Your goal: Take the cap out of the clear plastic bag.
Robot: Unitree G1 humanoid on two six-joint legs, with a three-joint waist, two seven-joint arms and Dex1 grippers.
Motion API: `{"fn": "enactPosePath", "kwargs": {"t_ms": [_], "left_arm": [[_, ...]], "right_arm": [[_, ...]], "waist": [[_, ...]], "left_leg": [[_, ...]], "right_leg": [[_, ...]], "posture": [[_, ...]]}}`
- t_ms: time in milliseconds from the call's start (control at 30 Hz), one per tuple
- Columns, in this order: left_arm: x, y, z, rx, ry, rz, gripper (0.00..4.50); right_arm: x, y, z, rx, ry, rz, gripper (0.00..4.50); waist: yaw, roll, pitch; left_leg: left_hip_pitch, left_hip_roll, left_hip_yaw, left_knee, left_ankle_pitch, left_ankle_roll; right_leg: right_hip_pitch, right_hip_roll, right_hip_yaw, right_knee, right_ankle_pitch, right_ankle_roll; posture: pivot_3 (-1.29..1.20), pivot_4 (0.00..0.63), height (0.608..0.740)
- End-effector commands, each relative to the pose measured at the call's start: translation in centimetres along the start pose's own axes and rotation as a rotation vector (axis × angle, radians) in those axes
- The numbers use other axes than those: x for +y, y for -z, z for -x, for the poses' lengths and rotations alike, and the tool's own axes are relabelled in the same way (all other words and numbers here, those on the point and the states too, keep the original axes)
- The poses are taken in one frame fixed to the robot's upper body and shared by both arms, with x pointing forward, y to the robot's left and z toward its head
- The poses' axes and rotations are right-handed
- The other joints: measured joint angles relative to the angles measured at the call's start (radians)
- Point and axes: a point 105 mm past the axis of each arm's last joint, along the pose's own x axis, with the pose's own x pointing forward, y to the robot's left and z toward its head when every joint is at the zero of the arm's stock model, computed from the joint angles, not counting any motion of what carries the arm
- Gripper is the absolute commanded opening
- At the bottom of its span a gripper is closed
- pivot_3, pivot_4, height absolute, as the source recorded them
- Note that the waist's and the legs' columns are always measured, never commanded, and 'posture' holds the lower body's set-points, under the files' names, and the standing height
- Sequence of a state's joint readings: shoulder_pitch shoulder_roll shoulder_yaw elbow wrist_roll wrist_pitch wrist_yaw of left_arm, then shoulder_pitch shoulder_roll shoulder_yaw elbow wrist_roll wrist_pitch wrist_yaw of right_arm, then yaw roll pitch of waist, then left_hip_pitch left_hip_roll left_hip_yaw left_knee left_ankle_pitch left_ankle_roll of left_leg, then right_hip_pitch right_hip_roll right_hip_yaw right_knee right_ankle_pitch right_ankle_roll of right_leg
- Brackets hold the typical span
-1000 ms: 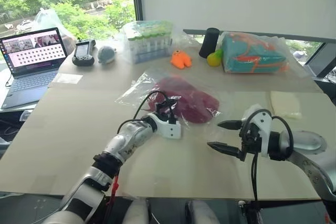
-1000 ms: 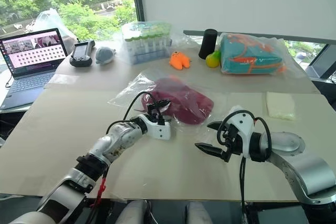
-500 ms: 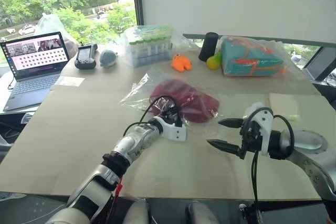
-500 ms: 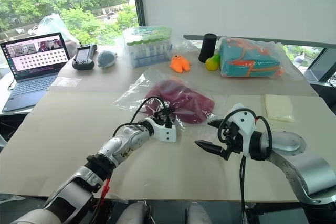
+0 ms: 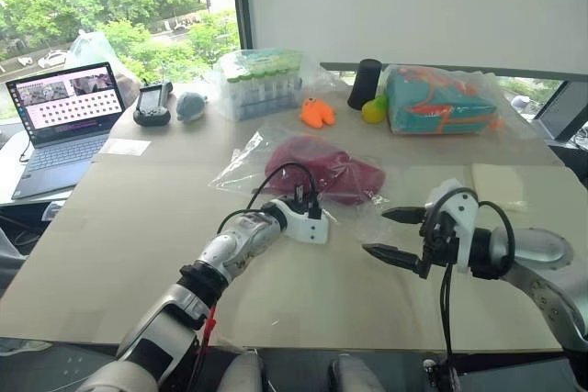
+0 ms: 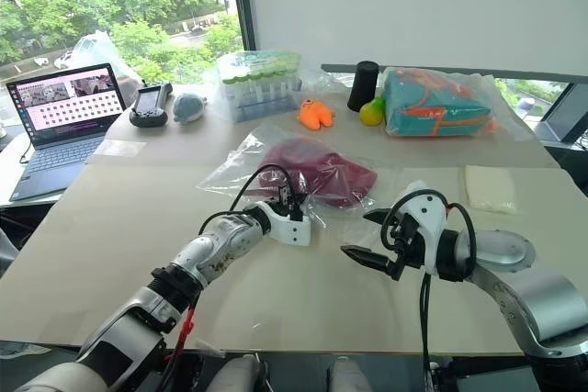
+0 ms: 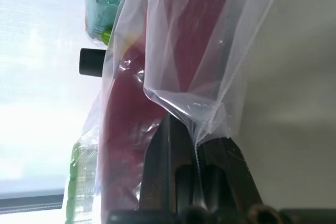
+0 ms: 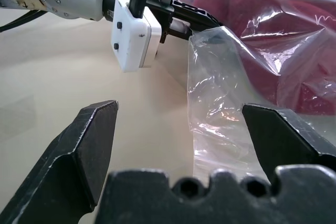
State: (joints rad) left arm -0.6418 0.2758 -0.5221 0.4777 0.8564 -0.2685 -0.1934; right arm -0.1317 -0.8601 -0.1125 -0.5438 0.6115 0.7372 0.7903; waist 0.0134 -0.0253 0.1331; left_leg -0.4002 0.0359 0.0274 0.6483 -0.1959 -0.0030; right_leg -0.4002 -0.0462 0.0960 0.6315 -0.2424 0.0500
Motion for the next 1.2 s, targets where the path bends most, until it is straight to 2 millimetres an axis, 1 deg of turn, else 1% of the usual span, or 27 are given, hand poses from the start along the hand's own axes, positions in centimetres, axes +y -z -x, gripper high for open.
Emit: {"fn": "enactPosePath", "kwargs": {"t_ms": [33,267,533,667,733,833,900,1000,1100,1167,1200], "left_arm": [[-4.7,-0.9,0.4,-0.029,0.149,0.029,0.03],[-5.1,-0.6,0.7,-0.043,0.158,0.033,0.03],[-5.1,-0.6,0.9,-0.059,0.159,0.036,0.03],[-4.2,-0.7,1.0,-0.079,0.111,0.052,0.03],[-3.8,-0.4,1.5,-0.101,0.098,0.045,0.03],[-2.6,1.3,3.3,-0.157,0.069,-0.029,0.03],[-1.8,2.1,4.6,-0.202,0.047,-0.077,0.03],[-1.0,2.9,5.7,-0.247,0.033,-0.120,0.03],[0.1,4.7,7.5,-0.276,0.015,-0.184,0.03],[0.6,5.7,8.6,-0.288,0.020,-0.215,0.03],[1.1,6.3,9.6,-0.309,0.014,-0.234,0.03]], "right_arm": [[0.0,-1.2,0.3,-0.037,0.016,0.045,4.50],[0.1,-1.1,0.2,-0.036,0.017,0.040,4.50],[0.2,-1.0,0.2,-0.032,0.015,0.038,4.50],[0.2,-1.0,0.0,-0.030,0.012,0.036,4.50],[0.2,-1.0,0.0,-0.031,0.013,0.036,4.50],[0.1,-1.0,0.0,-0.030,0.017,0.036,4.50],[0.1,-1.0,-0.1,-0.030,0.019,0.037,4.50],[0.2,-1.1,-0.1,-0.032,0.021,0.036,4.50],[0.1,-1.1,0.0,-0.037,0.026,0.034,4.50],[0.1,-1.2,0.0,-0.040,0.029,0.034,4.50],[0.0,-1.2,0.1,-0.041,0.033,0.035,4.50]], "waist": [[0.000,0.000,0.000],[-0.002,0.000,0.000],[-0.002,0.000,0.000],[-0.002,0.000,0.000],[-0.004,0.000,0.000],[-0.009,0.000,0.000],[-0.023,-0.003,0.002],[-0.038,-0.005,0.003],[-0.045,-0.008,0.005],[-0.052,-0.010,0.007],[-0.054,-0.011,0.008]], "left_leg": [[0.000,0.000,0.000,0.000,0.000,0.000],[0.000,0.000,0.000,-0.001,0.000,0.000],[-0.001,0.000,0.000,-0.003,0.000,0.000],[-0.001,0.000,0.000,-0.003,0.000,0.000],[-0.002,0.000,0.000,-0.003,0.000,0.000],[-0.004,0.000,0.000,-0.004,0.000,0.000],[-0.004,0.002,0.000,-0.006,0.000,0.000],[-0.004,0.002,0.000,-0.006,-0.001,0.001],[-0.004,0.003,0.000,-0.006,-0.001,0.001],[-0.004,0.003,0.000,-0.006,-0.001,0.001],[-0.004,0.003,0.000,-0.006,-0.001,0.001]], "right_leg": [[0.000,0.000,0.000,0.000,0.000,0.000],[0.000,0.000,0.000,-0.001,0.000,0.000],[-0.001,0.000,0.000,-0.002,0.000,0.000],[-0.002,0.000,0.000,-0.002,0.000,0.000],[-0.002,0.000,0.000,-0.002,0.000,0.000],[-0.004,0.000,0.000,-0.003,0.000,0.000],[-0.005,0.001,0.000,-0.002,-0.001,0.000],[-0.005,0.001,0.001,-0.003,-0.001,-0.001],[-0.005,0.002,0.001,-0.002,-0.001,-0.001],[-0.006,0.002,0.000,-0.002,-0.001,-0.001],[-0.006,0.002,0.000,-0.002,-0.001,-0.001]], "posture": [[0.00,0.150,0.740],[0.00,0.150,0.740],[0.00,0.150,0.740],[0.00,0.150,0.740],[0.00,0.150,0.740],[0.00,0.150,0.740],[0.00,0.150,0.740],[0.00,0.150,0.740],[0.00,0.150,0.740],[0.00,0.150,0.740],[0.00,0.150,0.740]]}}
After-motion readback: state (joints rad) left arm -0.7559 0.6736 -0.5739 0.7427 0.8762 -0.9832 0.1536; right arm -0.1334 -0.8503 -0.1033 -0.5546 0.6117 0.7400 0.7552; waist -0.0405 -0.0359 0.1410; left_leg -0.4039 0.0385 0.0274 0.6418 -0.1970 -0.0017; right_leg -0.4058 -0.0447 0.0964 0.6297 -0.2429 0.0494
